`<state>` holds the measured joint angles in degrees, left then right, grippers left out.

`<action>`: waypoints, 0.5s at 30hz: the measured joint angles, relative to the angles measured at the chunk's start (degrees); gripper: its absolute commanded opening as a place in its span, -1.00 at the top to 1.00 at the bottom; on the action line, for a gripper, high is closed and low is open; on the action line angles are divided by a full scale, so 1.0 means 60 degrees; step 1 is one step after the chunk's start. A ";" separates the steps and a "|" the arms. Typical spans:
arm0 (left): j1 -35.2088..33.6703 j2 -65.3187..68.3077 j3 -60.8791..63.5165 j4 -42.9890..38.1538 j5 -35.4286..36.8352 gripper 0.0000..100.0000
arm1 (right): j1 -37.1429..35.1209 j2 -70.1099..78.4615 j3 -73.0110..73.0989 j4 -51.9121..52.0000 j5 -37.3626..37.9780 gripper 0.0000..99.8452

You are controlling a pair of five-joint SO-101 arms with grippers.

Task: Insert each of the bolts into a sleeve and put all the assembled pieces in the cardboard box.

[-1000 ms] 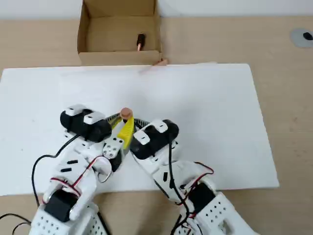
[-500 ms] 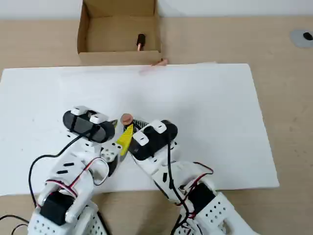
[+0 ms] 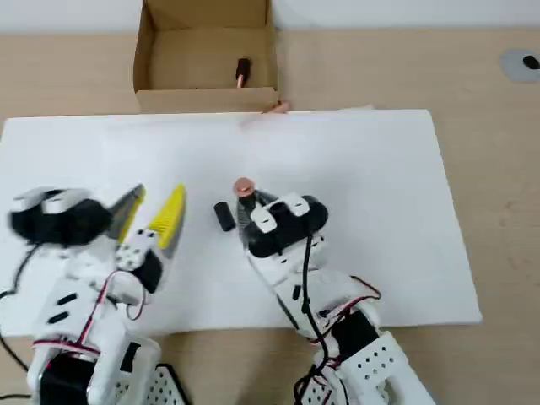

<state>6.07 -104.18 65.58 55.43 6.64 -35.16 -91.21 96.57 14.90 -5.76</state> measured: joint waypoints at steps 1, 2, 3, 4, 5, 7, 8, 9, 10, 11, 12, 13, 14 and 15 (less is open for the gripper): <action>-0.0381 -0.0015 -0.0015 0.0000 0.0396 0.60 | 0.0059 0.0073 -0.0293 0.0147 0.0117 0.98; -0.0850 -0.0015 -0.0015 0.0000 0.0718 0.60 | 0.0103 0.0220 -0.0733 0.0381 0.0249 0.98; -0.1348 -0.0015 0.0132 -0.0029 0.0982 0.60 | 0.0147 0.0513 -0.1260 0.0571 0.0381 0.98; -0.1846 -0.0015 0.0410 -0.0161 0.1187 0.60 | 0.0234 0.0908 -0.1788 0.0718 0.0542 0.98; -0.2256 -0.0015 0.0835 -0.0337 0.1304 0.60 | 0.0381 0.1421 -0.2286 0.0762 0.0674 0.98; -0.2769 -0.0015 0.2125 -0.0879 0.1407 0.61 | 0.0762 0.2813 -0.3385 0.0718 0.0821 0.98; -0.2886 -0.0015 0.2901 -0.1216 0.1436 0.61 | 0.0952 0.3634 -0.3971 0.0601 0.0850 0.98; -0.2945 -0.0015 0.3663 -0.1553 0.1407 0.61 | 0.1128 0.4557 -0.4615 0.0484 0.0850 0.98; -0.2974 0.0000 0.4352 -0.1788 0.1363 0.61 | 0.1289 0.5538 -0.5363 0.0425 0.0850 0.98; -0.2974 0.0000 0.4806 -0.1919 0.1275 0.61 | 0.1407 0.6520 -0.6168 0.0396 0.0850 0.98; -0.2974 0.0015 0.4923 -0.1978 0.1216 0.61 | 0.1480 0.7546 -0.6974 0.0381 0.0850 0.98; -0.2974 0.0000 0.4908 -0.2081 0.1201 0.61 | 0.1538 0.8513 -0.7780 0.0366 0.0879 0.98; -0.2974 0.0000 0.4952 -0.2168 0.1187 0.61 | 0.1553 0.9509 -0.8586 0.0366 0.0879 0.98; -0.2974 0.0015 0.5084 -0.2183 0.1187 0.61 | 0.1568 1.0476 -0.9363 0.0337 0.0894 0.98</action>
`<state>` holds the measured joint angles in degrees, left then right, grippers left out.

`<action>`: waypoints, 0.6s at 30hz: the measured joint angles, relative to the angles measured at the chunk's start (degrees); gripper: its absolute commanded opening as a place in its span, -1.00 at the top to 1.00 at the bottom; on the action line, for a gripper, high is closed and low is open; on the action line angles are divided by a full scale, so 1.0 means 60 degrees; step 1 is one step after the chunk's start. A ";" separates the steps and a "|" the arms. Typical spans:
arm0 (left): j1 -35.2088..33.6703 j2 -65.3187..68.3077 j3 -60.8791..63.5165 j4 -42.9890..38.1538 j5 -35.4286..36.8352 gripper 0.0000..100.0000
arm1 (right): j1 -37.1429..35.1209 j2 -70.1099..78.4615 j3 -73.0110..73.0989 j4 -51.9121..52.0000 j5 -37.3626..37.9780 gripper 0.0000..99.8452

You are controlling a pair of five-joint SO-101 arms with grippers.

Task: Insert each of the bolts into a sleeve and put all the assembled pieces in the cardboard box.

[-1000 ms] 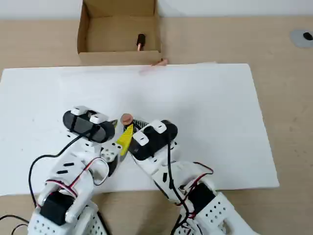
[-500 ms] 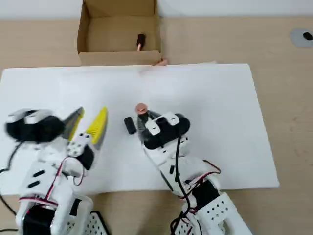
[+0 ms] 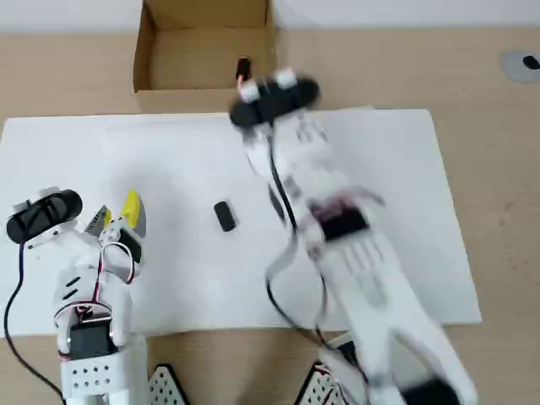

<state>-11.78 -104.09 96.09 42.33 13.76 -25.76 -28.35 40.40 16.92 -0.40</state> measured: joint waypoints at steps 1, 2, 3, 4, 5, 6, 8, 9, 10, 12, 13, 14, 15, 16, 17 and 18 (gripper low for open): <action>0.0000 -0.0015 0.0044 -0.0015 -0.0044 0.61 | 0.0000 0.0894 -0.0733 0.0000 0.0015 0.98; 0.0000 -0.0029 0.0044 -0.0015 -0.0029 0.61 | 0.0000 0.1758 -0.1451 0.0000 0.0029 0.98; 0.0000 0.0000 0.0044 0.0015 -0.0029 0.61 | 0.0000 0.2608 -0.2168 0.0000 0.0029 0.98; 0.0000 -0.0015 0.0044 0.0029 -0.0029 0.61 | 0.0000 0.3341 -0.2872 0.0000 0.0029 0.98; 0.0000 0.0000 0.0059 0.0044 -0.0059 0.61 | 0.0044 0.4117 -0.3546 0.0000 0.0029 0.98; 0.0000 0.0000 0.0059 0.0044 -0.0059 0.61 | 0.0088 0.4864 -0.4278 0.0000 0.0029 0.98; 0.0000 0.0000 0.0059 0.0044 -0.0059 0.61 | 0.0234 0.6359 -0.5758 0.0000 0.0029 0.98; 0.0059 0.0000 0.0059 0.0044 -0.0059 0.61 | 0.0293 0.7106 -0.6505 0.0000 0.0000 0.98; 0.0147 0.0000 0.0059 0.0044 -0.0117 0.61 | 0.0352 0.7795 -0.7267 0.0000 -0.0147 0.98; 0.0249 0.0000 0.0059 0.0088 -0.0337 0.61 | 0.0469 0.9158 -0.8747 0.0000 -0.0425 0.98; 0.0264 0.0000 0.0059 0.0147 -0.0440 0.61 | 0.0513 0.9817 -0.9524 0.0044 -0.0527 0.98; 0.0293 0.0000 0.0059 0.0190 -0.0484 0.61 | 0.0542 1.0432 -1.0286 0.0205 -0.0601 0.98; 0.0337 0.0000 0.0059 0.0190 -0.0498 0.61 | 0.0571 1.1048 -1.1048 0.0396 -0.0645 0.98; 0.0396 0.0000 0.0059 0.0190 -0.0527 0.61 | 0.0586 1.1634 -1.1780 0.0571 -0.0689 0.97; 0.0440 0.0000 0.0059 0.0190 -0.0542 0.61 | 0.0586 1.2234 -1.2527 0.0777 -0.0689 0.95; 0.0484 0.0000 0.0059 0.0190 -0.0542 0.61 | 0.0601 1.2821 -1.3245 0.0982 -0.0703 0.90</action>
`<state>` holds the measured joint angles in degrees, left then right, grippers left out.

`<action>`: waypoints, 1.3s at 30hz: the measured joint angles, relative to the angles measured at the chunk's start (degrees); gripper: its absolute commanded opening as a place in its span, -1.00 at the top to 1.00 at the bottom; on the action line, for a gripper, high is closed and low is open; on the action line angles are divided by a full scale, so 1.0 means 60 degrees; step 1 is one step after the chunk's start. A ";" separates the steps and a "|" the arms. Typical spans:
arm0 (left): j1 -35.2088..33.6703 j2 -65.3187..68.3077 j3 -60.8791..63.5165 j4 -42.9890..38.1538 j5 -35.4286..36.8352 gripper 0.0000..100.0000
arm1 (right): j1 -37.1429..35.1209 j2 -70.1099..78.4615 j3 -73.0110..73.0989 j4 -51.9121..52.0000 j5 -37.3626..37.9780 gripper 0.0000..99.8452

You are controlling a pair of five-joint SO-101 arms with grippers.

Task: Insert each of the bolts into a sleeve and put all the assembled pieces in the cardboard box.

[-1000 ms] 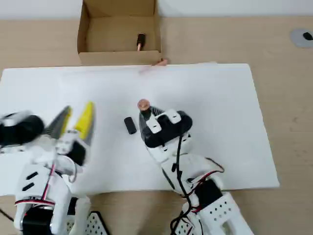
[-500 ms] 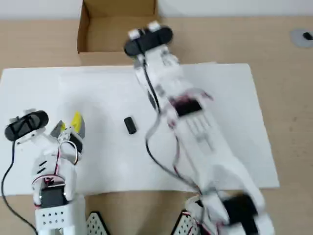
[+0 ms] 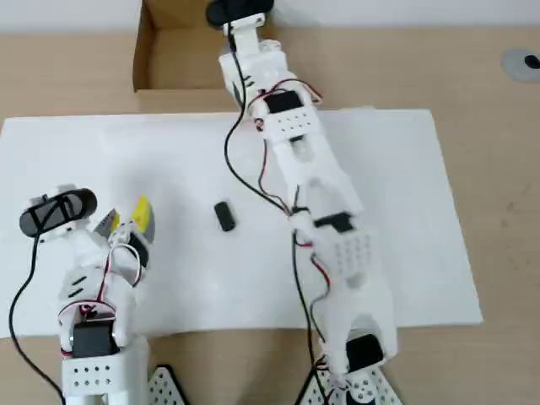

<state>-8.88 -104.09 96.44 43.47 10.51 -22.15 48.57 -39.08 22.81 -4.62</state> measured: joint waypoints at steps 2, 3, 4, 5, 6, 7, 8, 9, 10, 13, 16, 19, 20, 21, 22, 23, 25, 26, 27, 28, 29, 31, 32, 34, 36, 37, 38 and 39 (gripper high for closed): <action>0.0000 0.0000 0.0000 0.0000 0.0000 0.61 | 0.0000 0.1114 -0.1333 0.0513 0.0000 0.77; 0.0000 0.0000 0.0000 0.0000 0.0000 0.61 | 0.0000 0.1626 -0.1978 0.0777 0.0000 0.70; 0.0000 0.0000 0.0000 0.0000 0.0000 0.61 | 0.0000 0.2110 -0.2608 0.1070 0.0000 0.64; 0.0000 0.0000 0.0000 0.0000 0.0000 0.61 | 0.0000 0.2564 -0.3209 0.1421 0.0000 0.59; 0.0000 0.0000 0.0000 0.0000 0.0000 0.61 | 0.0000 0.2930 -0.3795 0.1744 0.0000 0.54; 0.0000 0.0000 0.0000 0.0000 0.0000 0.61 | 0.0015 0.3209 -0.4396 0.2095 0.0000 0.50; 0.0000 0.0000 0.0000 0.0000 0.0000 0.61 | 0.0029 0.3443 -0.5011 0.2432 0.0000 0.47; 0.0000 0.0073 0.0000 0.0000 0.0000 0.61 | 0.0044 0.3604 -0.5538 0.2755 0.0000 0.44; 0.0015 0.0147 0.0000 0.0000 0.0000 0.61 | 0.0073 0.3780 -0.6066 0.3092 0.0000 0.43; 0.0308 0.0293 0.0000 0.0000 -0.0103 0.61 | 0.0073 0.4073 -0.7355 0.3971 0.0000 0.42; 0.0469 0.0396 0.0015 0.0000 -0.0322 0.61 | 0.0073 0.4088 -0.8396 0.4791 0.0000 0.42; 0.0542 0.0425 0.0015 0.0161 -0.0381 0.61 | 0.0059 0.4059 -0.8864 0.5670 0.0000 0.42; 0.0542 0.0498 -0.0059 0.0425 -0.0381 0.61 | 0.0059 0.4015 -0.8879 0.6051 0.0000 0.43; 0.0601 0.0615 -0.0205 0.0791 -0.0381 0.61 | 0.0059 0.3839 -0.8879 0.6520 0.0000 0.43; 0.0689 0.0762 -0.0440 0.1187 -0.0381 0.60 | 0.0059 0.3590 -0.8879 0.7077 0.0000 0.43; 0.0821 0.0996 -0.0762 0.1612 -0.0381 0.61 | 0.0059 0.3194 -0.8879 0.7663 0.0000 0.43; 0.1114 0.1612 -0.1451 0.2403 -0.0396 0.61 | 0.0059 0.2125 -0.8894 0.8952 0.0000 0.43; 0.1231 0.2007 -0.1817 0.2564 -0.0425 0.61 | 0.0073 0.1597 -0.8908 0.9582 0.0000 0.43; 0.1275 0.2462 -0.2212 0.2667 -0.0454 0.61 | 0.0132 0.1128 -0.8952 1.0315 0.0000 0.43; 0.1319 0.2960 -0.2667 0.2725 -0.0454 0.61 | 0.0205 0.0777 -0.9011 1.0960 -0.0015 0.43; 0.1348 0.3516 -0.3150 0.2784 -0.0469 0.61 | 0.0308 0.0484 -0.9026 1.1590 -0.0015 0.43; 0.1407 0.4821 -0.4205 0.2828 -0.0454 0.61 | 0.0630 0.0132 -0.9040 1.2645 -0.0015 0.43; 0.1421 0.5538 -0.4733 0.2828 -0.0454 0.61 | 0.0835 0.0029 -0.9040 1.2879 -0.0088 0.43; 0.1553 0.7077 -0.5729 0.2828 -0.0454 0.61 | 0.1348 -0.0117 -0.8777 1.3040 -0.0484 0.43; 0.1773 0.8806 -0.6652 0.2828 -0.0454 0.61 | 0.1846 -0.0132 -0.8278 1.3128 -0.0996 0.43; 0.1919 0.9656 -0.7077 0.2828 -0.0454 0.61 | 0.2022 -0.0132 -0.7883 1.3143 -0.1201 0.43; 0.2022 1.0564 -0.7502 0.2828 -0.0454 0.61 | 0.2183 -0.0132 -0.7443 1.3143 -0.1436 0.43; 0.2081 1.1458 -0.7927 0.2857 -0.0454 0.61 | 0.2315 -0.0117 -0.7033 1.3143 -0.1597 0.43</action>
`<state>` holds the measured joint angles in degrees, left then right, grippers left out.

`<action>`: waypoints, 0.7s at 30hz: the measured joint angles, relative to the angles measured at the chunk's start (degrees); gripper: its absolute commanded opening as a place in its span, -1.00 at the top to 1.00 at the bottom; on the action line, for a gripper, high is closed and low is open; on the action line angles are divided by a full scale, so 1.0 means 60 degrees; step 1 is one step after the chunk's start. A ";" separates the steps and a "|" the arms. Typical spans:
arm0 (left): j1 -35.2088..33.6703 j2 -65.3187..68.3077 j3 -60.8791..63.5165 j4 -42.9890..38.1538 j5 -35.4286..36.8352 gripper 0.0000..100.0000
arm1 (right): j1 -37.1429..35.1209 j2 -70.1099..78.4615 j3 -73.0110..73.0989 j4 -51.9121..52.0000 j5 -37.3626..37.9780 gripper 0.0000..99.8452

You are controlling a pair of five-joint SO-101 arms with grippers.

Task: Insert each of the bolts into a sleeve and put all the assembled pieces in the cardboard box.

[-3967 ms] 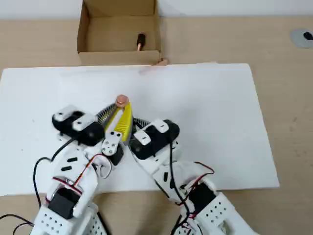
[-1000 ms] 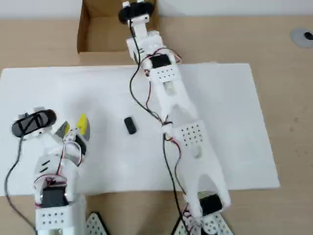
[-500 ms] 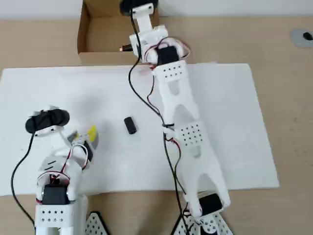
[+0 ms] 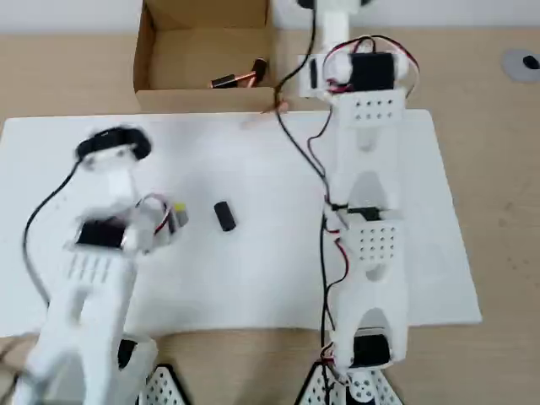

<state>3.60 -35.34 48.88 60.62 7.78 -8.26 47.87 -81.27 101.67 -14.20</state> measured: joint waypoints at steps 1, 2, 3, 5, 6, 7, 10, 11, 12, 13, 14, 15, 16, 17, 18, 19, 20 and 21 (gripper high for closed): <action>0.0044 0.0835 -0.0396 0.0015 0.0000 0.61 | 0.0117 0.0000 0.0381 0.0000 -0.0103 0.43; 0.0117 0.1656 -0.0762 0.0015 0.0000 0.61 | 0.0220 0.0000 0.0703 0.0000 -0.0190 0.43; 0.0190 0.2432 -0.1114 0.0015 0.0000 0.61 | 0.0308 0.0000 0.0952 0.0000 -0.0234 0.43; 0.0381 0.3648 -0.1700 0.0132 0.0000 0.61 | 0.0454 0.0000 0.1245 0.0000 -0.0234 0.43; 0.0513 0.4059 -0.1949 0.0278 0.0000 0.61 | 0.0498 0.0000 0.1319 0.0000 -0.0234 0.43; 0.0645 0.4322 -0.2183 0.0396 0.0015 0.61 | 0.0557 0.0000 0.1363 0.0000 -0.0234 0.43; 0.0938 0.4454 -0.2784 0.0527 0.0498 0.61 | 0.0674 0.0000 0.1377 0.0000 -0.0249 0.43; 0.0952 0.4454 -0.2989 0.0527 0.0703 0.61 | 0.0689 0.0000 0.1392 0.0000 -0.0249 0.43; 0.0967 0.4454 -0.3194 0.0542 0.0923 0.62 | 0.0703 0.0000 0.1392 0.0000 -0.0249 0.43; 0.0967 0.4454 -0.3370 0.0557 0.1099 0.65 | 0.0718 0.0000 0.1392 0.0000 -0.0249 0.43; 0.0967 0.4454 -0.3575 0.0557 0.1260 0.68 | 0.0718 0.0000 0.1451 0.0000 -0.0249 0.43; 0.0967 0.4410 -0.3722 0.0601 0.1392 0.69 | 0.0718 0.0000 0.1553 0.0000 -0.0249 0.43; 0.0967 0.4308 -0.3839 0.0615 0.1465 0.70 | 0.0718 0.0000 0.1670 0.0000 -0.0249 0.43; 0.0967 0.4161 -0.3912 0.0615 0.1524 0.70 | 0.0718 0.0000 0.1817 0.0000 -0.0249 0.43; 0.1011 0.4044 -0.3941 0.0615 0.1626 0.70 | 0.0733 0.0000 0.1978 0.0000 -0.0249 0.43; 0.1055 0.3971 -0.3941 0.0615 0.1744 0.70 | 0.0733 0.0000 0.2139 0.0000 -0.0249 0.43; 0.1143 0.3971 -0.3941 0.0615 0.1802 0.70 | 0.0733 0.0000 0.2286 0.0000 -0.0249 0.43; 0.1216 0.3971 -0.3927 0.0615 0.1978 0.70 | 0.0733 0.0000 0.2432 0.0000 -0.0249 0.43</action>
<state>10.90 -11.52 25.32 64.31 19.65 -3.87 47.87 -66.68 101.67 -15.69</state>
